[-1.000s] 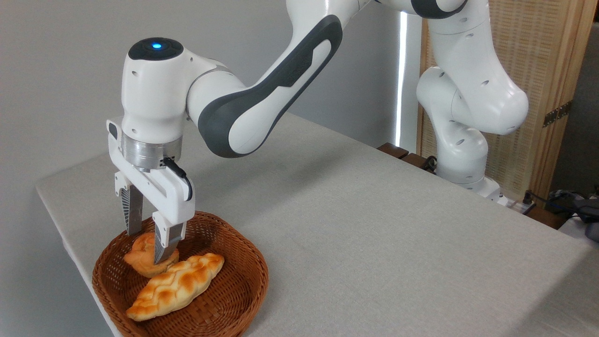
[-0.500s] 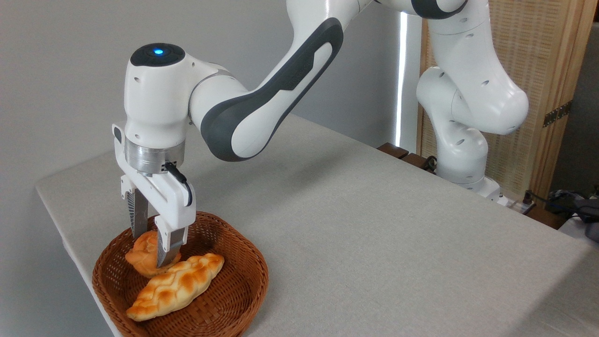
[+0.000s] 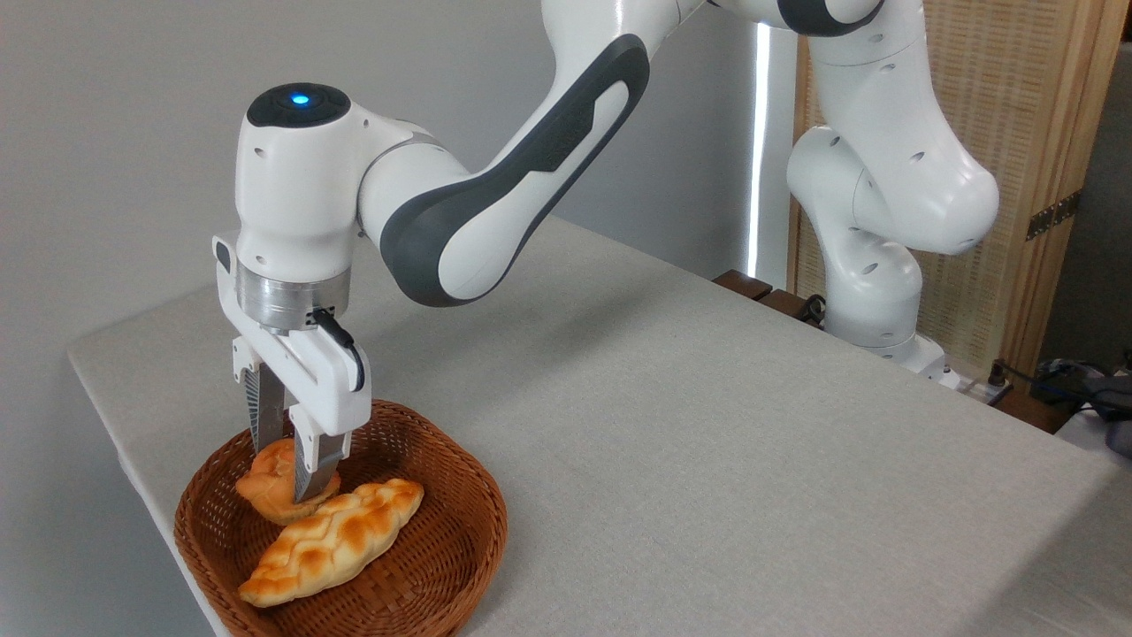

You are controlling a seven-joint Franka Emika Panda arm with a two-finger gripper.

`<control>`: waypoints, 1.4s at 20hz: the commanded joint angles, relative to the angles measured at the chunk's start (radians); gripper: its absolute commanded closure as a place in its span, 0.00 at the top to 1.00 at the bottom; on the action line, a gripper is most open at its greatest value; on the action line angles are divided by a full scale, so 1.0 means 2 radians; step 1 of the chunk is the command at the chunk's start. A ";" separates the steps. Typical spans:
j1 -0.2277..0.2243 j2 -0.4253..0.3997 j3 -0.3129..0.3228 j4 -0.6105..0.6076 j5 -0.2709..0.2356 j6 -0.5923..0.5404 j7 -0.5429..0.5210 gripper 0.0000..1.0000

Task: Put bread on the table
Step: 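Close the gripper on the small round bun, then lift the bun out of the basket and carry it beside the basket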

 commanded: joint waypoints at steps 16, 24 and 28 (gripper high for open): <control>0.008 -0.006 -0.001 -0.004 -0.007 0.003 0.007 0.32; 0.043 -0.078 0.009 0.012 -0.044 -0.106 0.008 0.32; 0.045 -0.127 0.031 0.002 -0.047 -0.176 0.026 0.32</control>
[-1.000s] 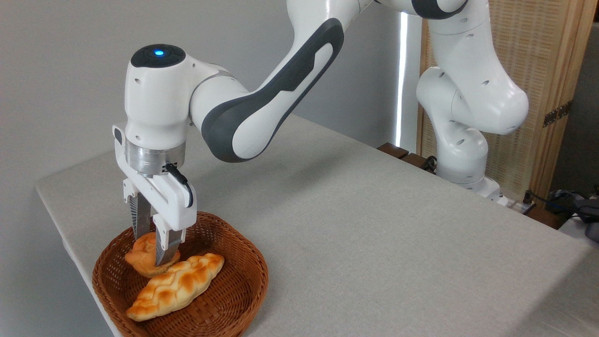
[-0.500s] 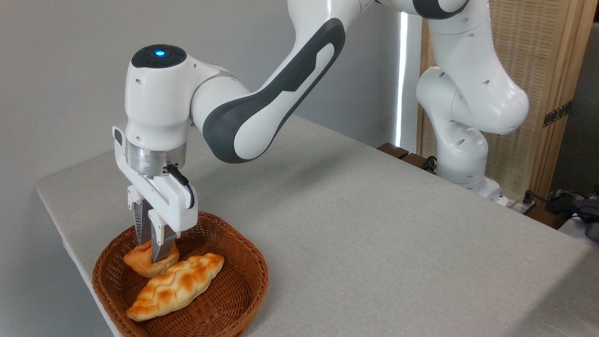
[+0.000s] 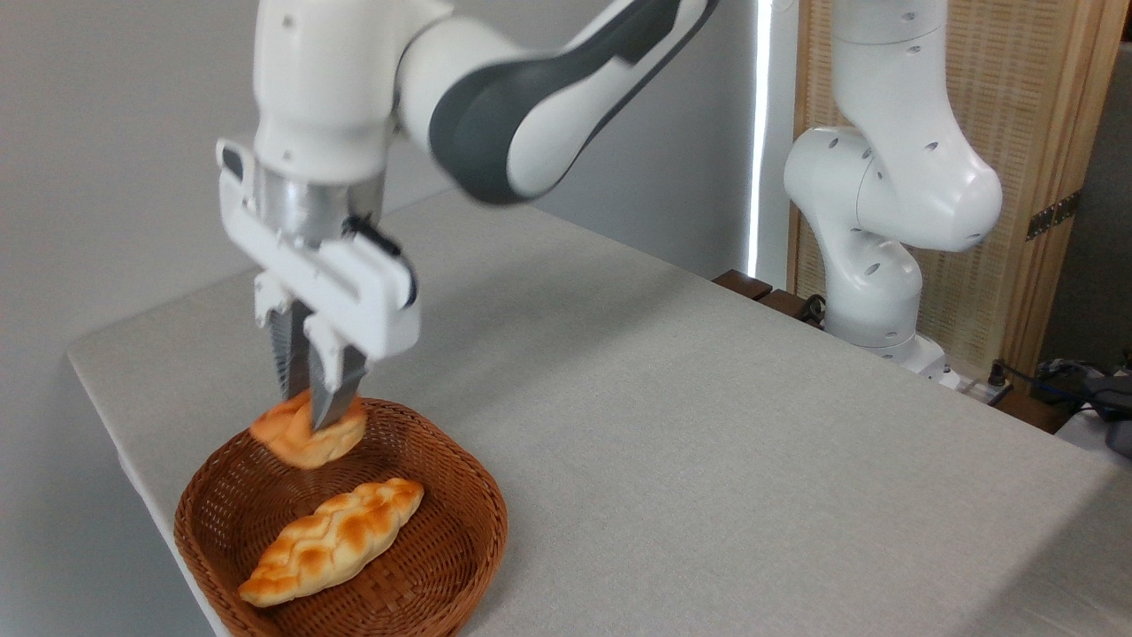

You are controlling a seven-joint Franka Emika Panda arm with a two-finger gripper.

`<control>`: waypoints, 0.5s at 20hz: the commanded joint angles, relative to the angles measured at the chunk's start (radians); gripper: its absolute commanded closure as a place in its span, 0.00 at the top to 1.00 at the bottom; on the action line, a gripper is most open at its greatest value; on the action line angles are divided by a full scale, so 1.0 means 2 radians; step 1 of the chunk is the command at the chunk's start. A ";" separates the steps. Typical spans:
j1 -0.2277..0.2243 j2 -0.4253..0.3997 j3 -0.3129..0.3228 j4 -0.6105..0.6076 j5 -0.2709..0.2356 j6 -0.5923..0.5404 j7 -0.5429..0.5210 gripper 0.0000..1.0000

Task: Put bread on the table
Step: 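Lift the bun out of the basket and carry it beside the basket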

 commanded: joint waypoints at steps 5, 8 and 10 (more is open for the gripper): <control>-0.004 -0.121 0.020 -0.110 -0.012 -0.092 0.090 0.33; -0.029 -0.151 0.019 -0.168 -0.006 -0.085 0.110 0.33; -0.043 -0.164 0.020 -0.203 0.001 -0.067 0.110 0.34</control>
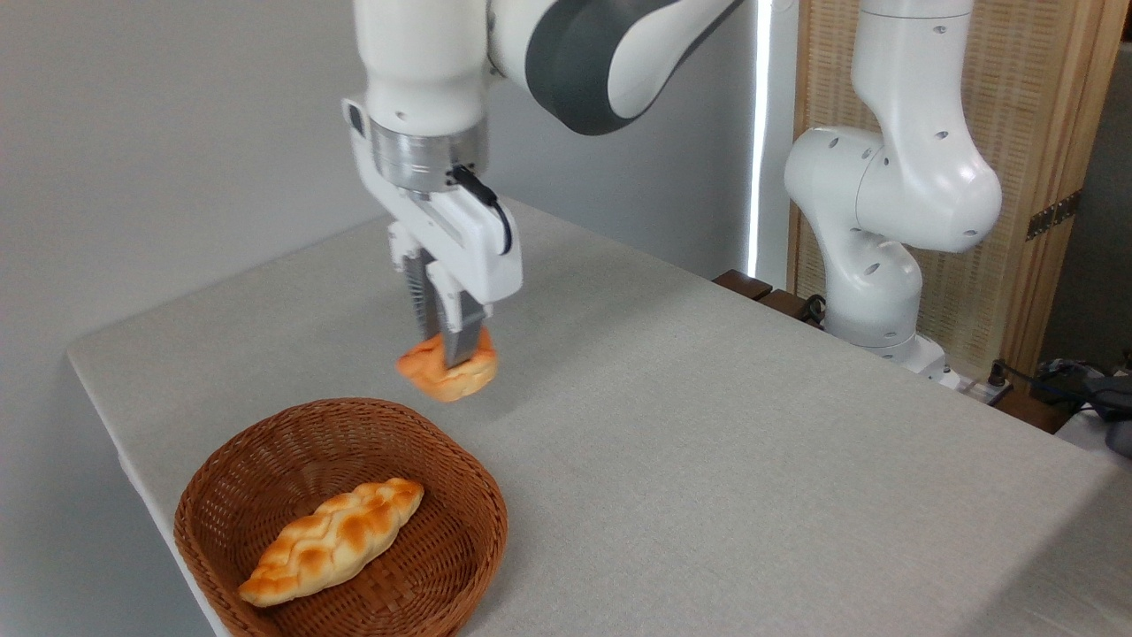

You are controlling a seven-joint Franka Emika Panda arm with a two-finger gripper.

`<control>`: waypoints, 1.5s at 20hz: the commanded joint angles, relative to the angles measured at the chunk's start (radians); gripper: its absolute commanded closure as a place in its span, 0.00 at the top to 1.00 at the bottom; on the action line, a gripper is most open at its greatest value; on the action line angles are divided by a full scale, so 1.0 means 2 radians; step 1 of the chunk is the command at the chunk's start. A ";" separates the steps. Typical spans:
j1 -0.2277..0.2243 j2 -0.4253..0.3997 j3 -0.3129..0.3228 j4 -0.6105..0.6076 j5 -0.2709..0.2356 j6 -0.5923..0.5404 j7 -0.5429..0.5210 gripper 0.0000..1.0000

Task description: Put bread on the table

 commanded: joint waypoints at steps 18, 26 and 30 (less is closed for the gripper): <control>-0.075 -0.033 0.006 -0.143 0.016 0.114 0.005 1.00; -0.074 -0.034 0.007 -0.117 0.015 0.106 -0.021 1.00; -0.074 -0.029 0.042 -0.040 0.016 0.045 -0.029 1.00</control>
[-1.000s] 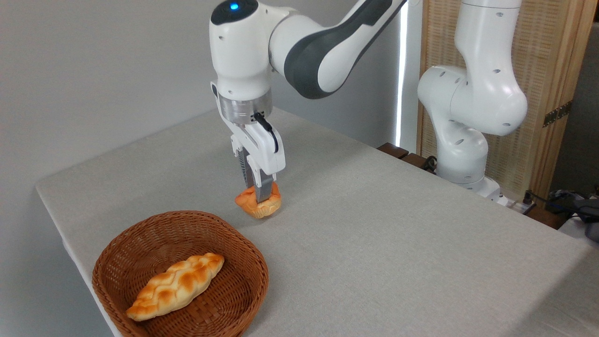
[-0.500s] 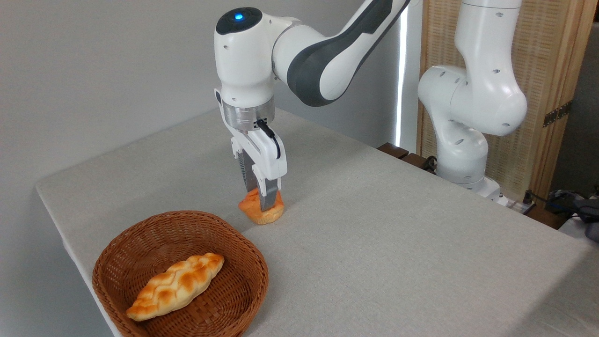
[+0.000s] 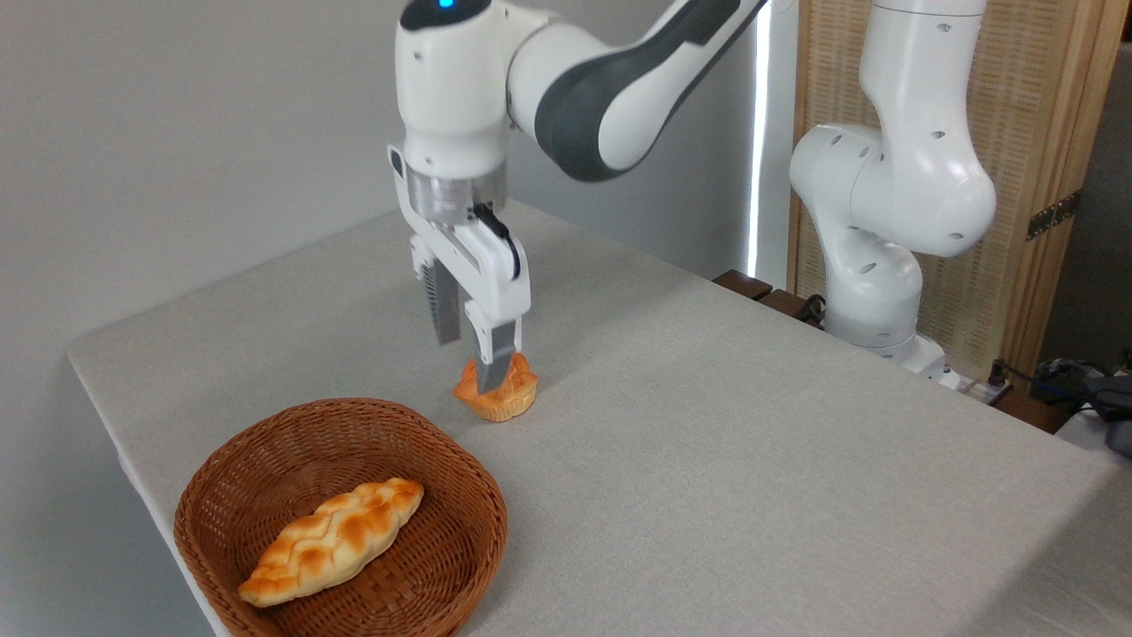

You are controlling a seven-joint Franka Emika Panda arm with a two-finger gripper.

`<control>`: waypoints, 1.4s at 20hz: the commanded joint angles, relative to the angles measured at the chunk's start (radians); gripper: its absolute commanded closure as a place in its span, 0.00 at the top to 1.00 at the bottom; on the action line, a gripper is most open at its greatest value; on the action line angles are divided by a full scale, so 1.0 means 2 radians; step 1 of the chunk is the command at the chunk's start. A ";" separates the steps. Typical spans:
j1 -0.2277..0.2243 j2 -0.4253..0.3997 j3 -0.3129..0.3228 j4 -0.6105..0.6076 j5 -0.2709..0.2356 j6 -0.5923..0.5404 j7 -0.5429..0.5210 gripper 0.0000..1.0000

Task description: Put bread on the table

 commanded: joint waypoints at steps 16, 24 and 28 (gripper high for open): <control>0.004 0.101 0.054 0.298 0.057 -0.211 -0.042 1.00; 0.005 0.101 0.056 0.299 0.057 -0.217 -0.037 1.00; 0.005 0.101 0.057 0.299 0.096 -0.225 -0.039 1.00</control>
